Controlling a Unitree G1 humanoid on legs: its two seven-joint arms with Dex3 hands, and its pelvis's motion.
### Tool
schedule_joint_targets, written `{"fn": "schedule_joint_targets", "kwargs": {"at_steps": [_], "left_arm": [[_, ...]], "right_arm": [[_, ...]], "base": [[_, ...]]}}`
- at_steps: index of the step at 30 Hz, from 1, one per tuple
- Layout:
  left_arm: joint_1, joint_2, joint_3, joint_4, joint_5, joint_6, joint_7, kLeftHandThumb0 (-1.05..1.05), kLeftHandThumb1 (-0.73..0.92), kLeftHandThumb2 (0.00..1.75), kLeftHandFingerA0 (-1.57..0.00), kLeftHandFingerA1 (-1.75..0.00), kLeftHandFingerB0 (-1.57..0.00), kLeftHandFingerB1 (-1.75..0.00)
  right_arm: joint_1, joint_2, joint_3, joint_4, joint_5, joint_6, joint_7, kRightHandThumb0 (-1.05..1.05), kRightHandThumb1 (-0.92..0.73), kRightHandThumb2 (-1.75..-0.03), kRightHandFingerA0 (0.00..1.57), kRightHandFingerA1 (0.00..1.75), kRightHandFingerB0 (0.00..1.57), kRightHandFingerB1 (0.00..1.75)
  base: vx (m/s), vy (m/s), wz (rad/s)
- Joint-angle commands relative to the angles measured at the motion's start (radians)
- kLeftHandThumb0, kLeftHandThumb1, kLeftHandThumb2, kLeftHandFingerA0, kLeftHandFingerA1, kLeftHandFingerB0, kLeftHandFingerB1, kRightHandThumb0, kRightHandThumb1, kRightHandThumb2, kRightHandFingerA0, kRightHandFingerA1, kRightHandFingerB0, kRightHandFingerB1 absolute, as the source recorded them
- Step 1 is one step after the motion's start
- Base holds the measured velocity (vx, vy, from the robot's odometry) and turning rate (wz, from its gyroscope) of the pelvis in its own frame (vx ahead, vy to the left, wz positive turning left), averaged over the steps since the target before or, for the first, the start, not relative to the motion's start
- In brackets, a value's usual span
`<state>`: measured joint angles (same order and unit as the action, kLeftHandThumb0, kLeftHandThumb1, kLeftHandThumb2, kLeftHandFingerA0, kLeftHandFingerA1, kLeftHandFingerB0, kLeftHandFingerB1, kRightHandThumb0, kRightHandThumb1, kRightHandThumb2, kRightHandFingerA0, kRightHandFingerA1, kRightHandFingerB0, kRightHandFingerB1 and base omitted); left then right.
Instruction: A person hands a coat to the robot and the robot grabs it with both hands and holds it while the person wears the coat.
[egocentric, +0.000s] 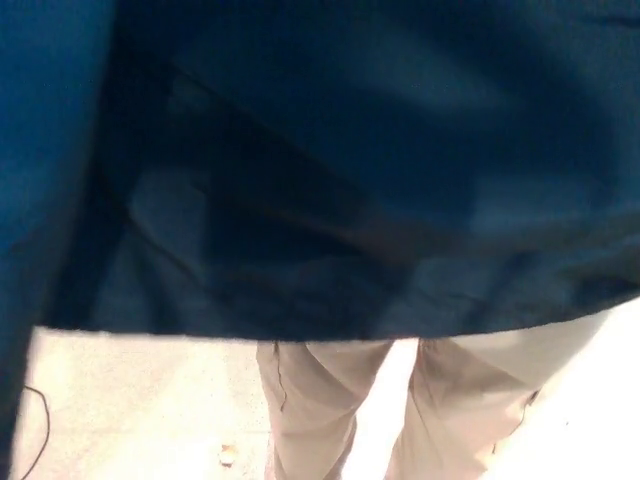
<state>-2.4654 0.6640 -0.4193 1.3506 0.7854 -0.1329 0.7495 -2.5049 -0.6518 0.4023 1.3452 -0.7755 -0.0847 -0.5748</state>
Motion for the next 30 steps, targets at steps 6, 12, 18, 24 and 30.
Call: {"fn": "schedule_joint_targets", "kwargs": {"at_steps": [6, 12, 18, 24, 30], "left_arm": [[-0.004, 0.033, 0.004, -0.002, 0.007, 0.027, 0.022, -0.84, 0.49, 1.03, -1.57, -1.59, -1.08, -1.33], [0.156, 0.071, -0.071, -0.004, 0.057, -0.121, 0.034, -0.42, 0.61, 0.63, -1.02, -1.73, -0.83, -0.82], [0.171, 0.075, -0.056, -0.005, 0.037, -0.132, -0.002, -0.56, 0.73, 0.7, -0.92, -1.73, -0.72, -1.51], [0.195, 0.072, -0.022, -0.012, 0.0, -0.159, -0.043, -0.64, 0.85, 0.66, -0.74, -1.25, -0.59, -0.96], [0.238, 0.049, 0.029, -0.044, -0.029, -0.145, -0.099, -1.01, 0.79, 1.11, 0.0, -0.09, 0.0, -0.03]], "right_arm": [[-0.01, 0.004, -0.02, -0.012, 0.01, 0.025, -0.042, -0.48, -0.74, -0.64, 0.97, 1.74, 0.73, 1.65], [0.204, -0.09, -0.091, 0.0, 0.063, -0.151, 0.007, -0.48, -0.8, -0.65, 0.94, 1.75, 0.65, 1.67], [0.222, -0.088, -0.101, -0.003, 0.058, -0.159, -0.003, -0.46, -0.81, -0.64, 0.92, 1.75, 0.63, 1.67], [0.224, -0.078, -0.144, 0.0, 0.104, -0.123, 0.131, -0.72, -0.85, -0.66, 0.69, 0.98, 0.68, 0.52], [0.25, -0.082, -0.19, -0.021, 0.144, -0.165, 0.203, -1.04, -0.79, -1.15, 0.0, 0.02, 0.0, 0.0]], "base": [[0.0, 0.0, 0.0], [0.0, 0.0, 0.04], [0.0, 0.0, 0.0], [0.0, 0.0, 0.0], [0.0, 0.0, 0.0]]}}
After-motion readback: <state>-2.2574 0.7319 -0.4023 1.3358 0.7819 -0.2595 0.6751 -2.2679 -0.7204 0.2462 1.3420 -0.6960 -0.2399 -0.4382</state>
